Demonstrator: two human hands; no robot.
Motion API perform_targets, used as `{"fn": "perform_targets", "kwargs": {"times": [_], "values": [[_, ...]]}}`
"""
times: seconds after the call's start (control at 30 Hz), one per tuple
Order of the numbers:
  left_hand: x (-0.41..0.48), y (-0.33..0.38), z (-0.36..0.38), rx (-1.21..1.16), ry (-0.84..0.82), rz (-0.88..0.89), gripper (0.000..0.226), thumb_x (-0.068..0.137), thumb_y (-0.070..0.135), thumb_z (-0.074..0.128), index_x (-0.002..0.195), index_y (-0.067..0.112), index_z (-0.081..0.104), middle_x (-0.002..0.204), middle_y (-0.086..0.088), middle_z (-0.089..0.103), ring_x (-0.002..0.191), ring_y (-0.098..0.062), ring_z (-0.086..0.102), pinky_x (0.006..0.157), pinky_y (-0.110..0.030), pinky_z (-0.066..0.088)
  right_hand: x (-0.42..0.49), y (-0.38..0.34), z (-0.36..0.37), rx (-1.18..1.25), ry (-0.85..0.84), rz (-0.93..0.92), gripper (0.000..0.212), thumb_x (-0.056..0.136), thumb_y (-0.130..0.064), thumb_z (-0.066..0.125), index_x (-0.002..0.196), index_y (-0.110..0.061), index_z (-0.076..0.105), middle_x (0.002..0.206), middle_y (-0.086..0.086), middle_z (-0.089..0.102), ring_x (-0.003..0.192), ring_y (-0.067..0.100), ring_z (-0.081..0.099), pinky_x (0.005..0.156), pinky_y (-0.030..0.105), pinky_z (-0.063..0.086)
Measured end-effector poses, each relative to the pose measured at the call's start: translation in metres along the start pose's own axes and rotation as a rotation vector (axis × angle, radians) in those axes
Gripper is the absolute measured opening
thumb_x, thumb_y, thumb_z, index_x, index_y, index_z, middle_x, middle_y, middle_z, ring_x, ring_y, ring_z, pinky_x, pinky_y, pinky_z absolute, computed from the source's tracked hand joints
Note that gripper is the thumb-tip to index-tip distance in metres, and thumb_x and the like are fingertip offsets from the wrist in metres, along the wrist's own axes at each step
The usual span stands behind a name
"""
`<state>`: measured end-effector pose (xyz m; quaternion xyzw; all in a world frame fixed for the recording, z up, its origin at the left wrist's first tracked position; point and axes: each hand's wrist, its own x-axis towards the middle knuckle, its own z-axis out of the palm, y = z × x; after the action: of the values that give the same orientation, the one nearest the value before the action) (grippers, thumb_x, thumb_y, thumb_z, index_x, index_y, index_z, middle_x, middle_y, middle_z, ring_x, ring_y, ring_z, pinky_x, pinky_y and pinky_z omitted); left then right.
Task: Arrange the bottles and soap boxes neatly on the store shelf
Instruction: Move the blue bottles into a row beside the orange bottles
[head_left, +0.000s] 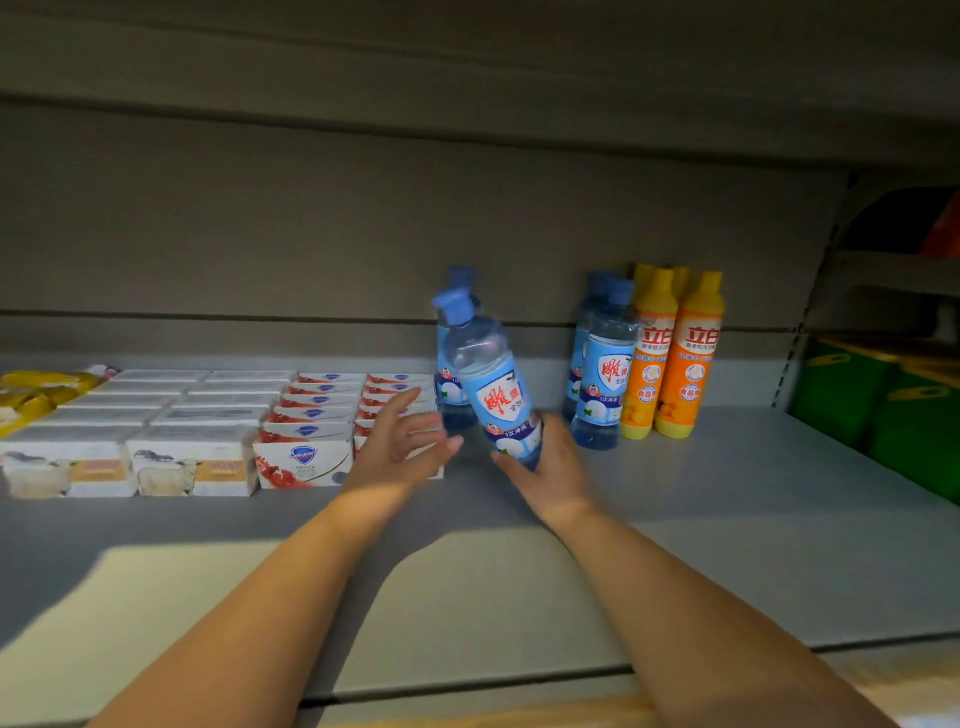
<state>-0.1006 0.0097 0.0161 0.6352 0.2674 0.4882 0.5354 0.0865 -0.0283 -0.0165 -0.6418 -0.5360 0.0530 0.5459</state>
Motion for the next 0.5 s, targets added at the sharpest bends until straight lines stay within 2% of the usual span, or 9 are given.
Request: {"fn": "perform_targets", "kwargs": {"times": [0.07,0.1,0.17,0.23,0.3,0.4,0.5], "values": [[0.002,0.006,0.002,-0.139,0.046,0.024,0.051,0.081,0.003,0.069,0.115,0.034,0.048,0.105,0.009,0.067,0.095,-0.008,0.067,0.072,-0.024,0.056,-0.001,-0.002,0.001,-0.092,-0.031,-0.126,0.055,0.070,-0.028,0.079,0.116,-0.011,0.053,0.112,0.005,0.057,0.106,0.021,0.055,0.090,0.033,0.046],[0.004,0.009,0.002,-0.174,0.085,0.019,0.045,0.080,0.004,0.069,0.108,0.032,0.049,0.103,0.007,0.068,0.092,-0.008,0.068,0.068,-0.023,0.056,-0.001,-0.002,0.001,-0.157,-0.055,-0.180,0.058,0.069,-0.031,0.080,0.117,-0.011,0.055,0.113,0.005,0.057,0.107,0.022,0.053,0.090,0.032,0.044],[0.006,0.013,-0.002,-0.229,0.176,-0.043,0.036,0.081,0.007,0.070,0.102,0.026,0.049,0.103,-0.002,0.067,0.089,-0.014,0.069,0.064,-0.026,0.057,-0.002,-0.006,-0.001,-0.267,-0.077,-0.269,0.061,0.063,-0.036,0.083,0.113,-0.013,0.056,0.108,0.002,0.057,0.105,0.020,0.050,0.084,0.020,0.037],[0.009,0.017,-0.010,-0.334,0.208,-0.115,0.035,0.081,0.008,0.069,0.110,0.015,0.051,0.106,-0.010,0.067,0.091,-0.021,0.069,0.070,-0.031,0.059,-0.003,-0.012,-0.003,-0.275,-0.042,-0.348,0.062,0.056,-0.037,0.086,0.108,-0.016,0.059,0.100,-0.007,0.054,0.098,0.016,0.047,0.077,0.008,0.029],[0.009,0.021,-0.017,-0.471,0.181,-0.116,0.048,0.075,0.010,0.069,0.120,0.009,0.050,0.108,-0.012,0.068,0.096,-0.024,0.069,0.076,-0.035,0.058,-0.004,-0.017,-0.004,-0.152,0.028,-0.369,0.063,0.054,-0.034,0.089,0.107,-0.018,0.059,0.099,-0.017,0.049,0.097,0.009,0.046,0.081,0.004,0.030],[0.008,0.027,-0.021,-0.593,0.133,-0.078,0.054,0.069,0.015,0.067,0.119,0.008,0.051,0.100,-0.010,0.070,0.089,-0.020,0.071,0.066,-0.031,0.059,-0.005,-0.025,-0.004,0.155,0.119,-0.273,0.073,0.051,-0.019,0.091,0.110,-0.028,0.049,0.109,-0.017,0.049,0.102,0.004,0.051,0.088,0.008,0.039],[0.007,0.028,-0.020,-0.661,0.092,-0.107,0.049,0.070,0.017,0.066,0.116,0.008,0.053,0.099,-0.011,0.070,0.091,-0.022,0.070,0.068,-0.031,0.059,-0.008,-0.032,-0.007,0.378,0.121,-0.241,0.077,0.053,-0.009,0.089,0.112,-0.034,0.045,0.109,-0.025,0.052,0.102,-0.013,0.052,0.081,0.002,0.040]]}}
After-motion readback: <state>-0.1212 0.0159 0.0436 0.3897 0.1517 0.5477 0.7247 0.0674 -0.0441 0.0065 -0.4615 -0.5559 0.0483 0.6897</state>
